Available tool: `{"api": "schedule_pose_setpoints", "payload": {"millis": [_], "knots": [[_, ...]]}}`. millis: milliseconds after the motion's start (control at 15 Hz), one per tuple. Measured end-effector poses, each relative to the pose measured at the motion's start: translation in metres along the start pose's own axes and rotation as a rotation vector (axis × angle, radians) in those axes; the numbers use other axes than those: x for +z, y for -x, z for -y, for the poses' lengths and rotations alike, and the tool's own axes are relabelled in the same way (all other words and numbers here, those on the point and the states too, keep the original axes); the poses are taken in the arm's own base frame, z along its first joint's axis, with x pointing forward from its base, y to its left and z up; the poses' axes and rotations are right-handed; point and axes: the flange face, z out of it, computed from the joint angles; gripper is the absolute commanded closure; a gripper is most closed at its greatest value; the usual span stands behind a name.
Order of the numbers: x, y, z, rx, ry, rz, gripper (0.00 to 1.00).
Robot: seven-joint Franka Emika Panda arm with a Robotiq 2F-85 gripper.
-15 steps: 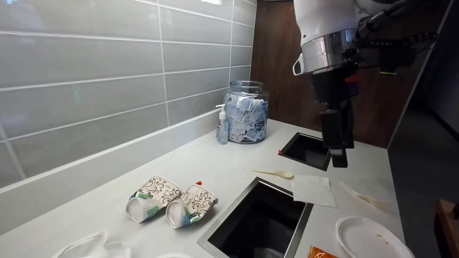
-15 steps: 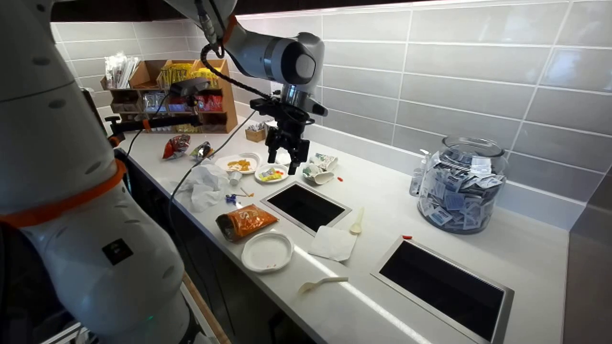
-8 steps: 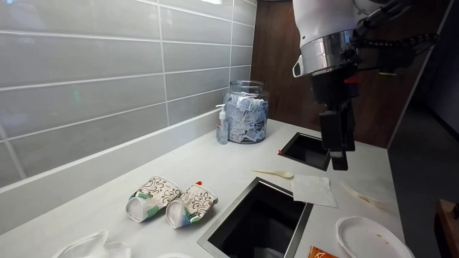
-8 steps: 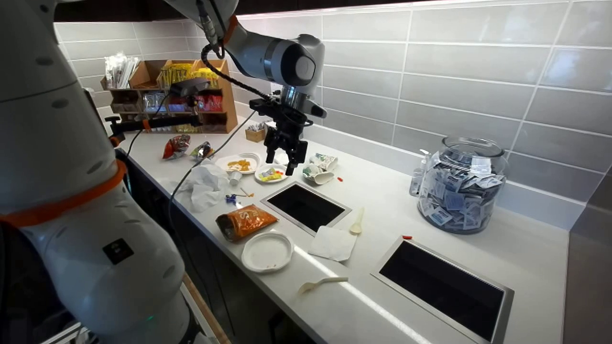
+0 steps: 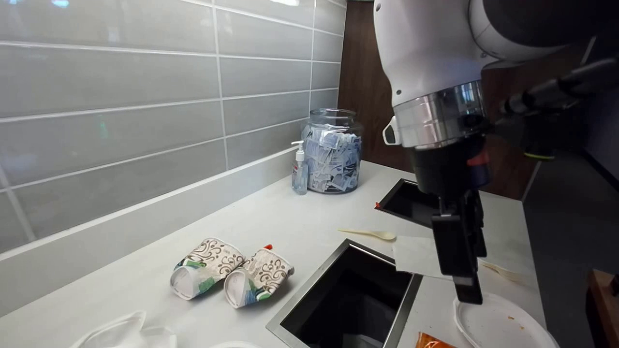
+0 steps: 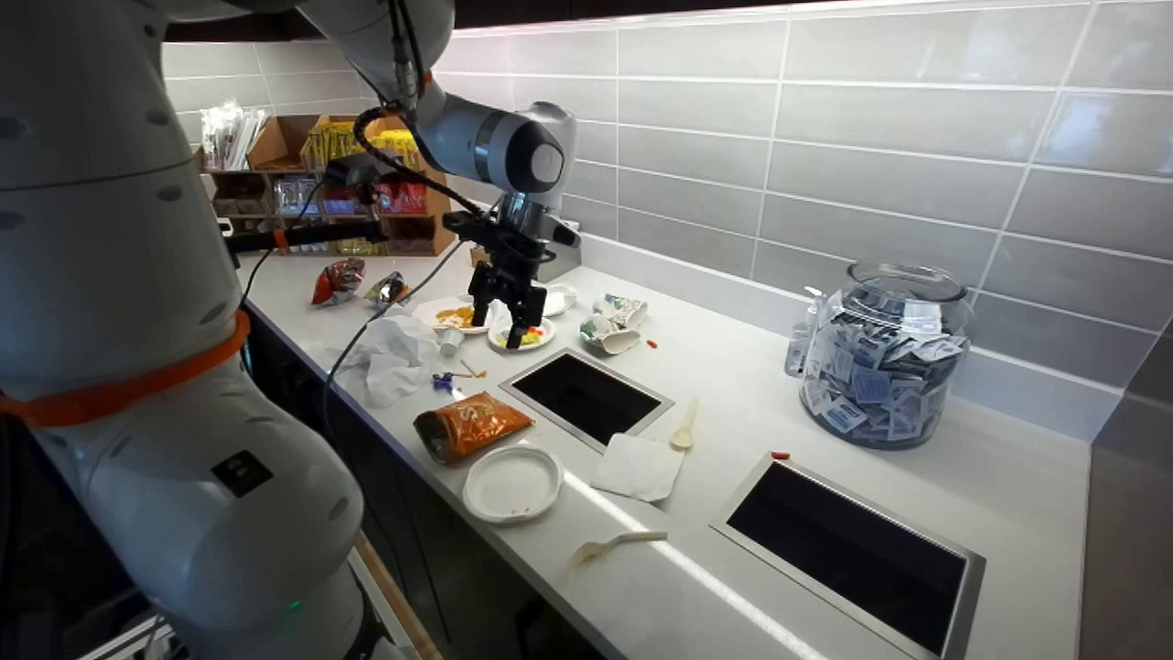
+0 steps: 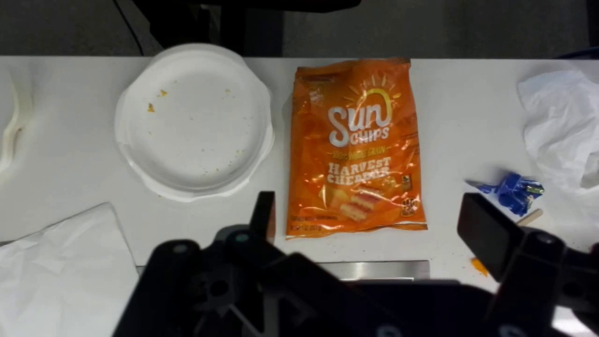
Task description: Pour the contents from the orange packet into the left bin
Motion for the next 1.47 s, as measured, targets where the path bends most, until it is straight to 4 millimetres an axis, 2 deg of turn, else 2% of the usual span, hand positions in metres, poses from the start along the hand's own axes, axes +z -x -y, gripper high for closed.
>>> {"api": "schedule_pose_setpoints", "payload": {"millis": [200, 467, 1000, 1467], "knots": [[0.018, 0.000, 0.024, -0.037, 0.011, -0.043, 0.00], [0.040, 0.007, 0.037, -0.066, 0.034, -0.027, 0.00], [0.069, 0.016, 0.039, -0.137, 0.122, -0.024, 0.00], [0.094, 0.008, 0.038, -0.182, 0.126, -0.078, 0.00]]}}
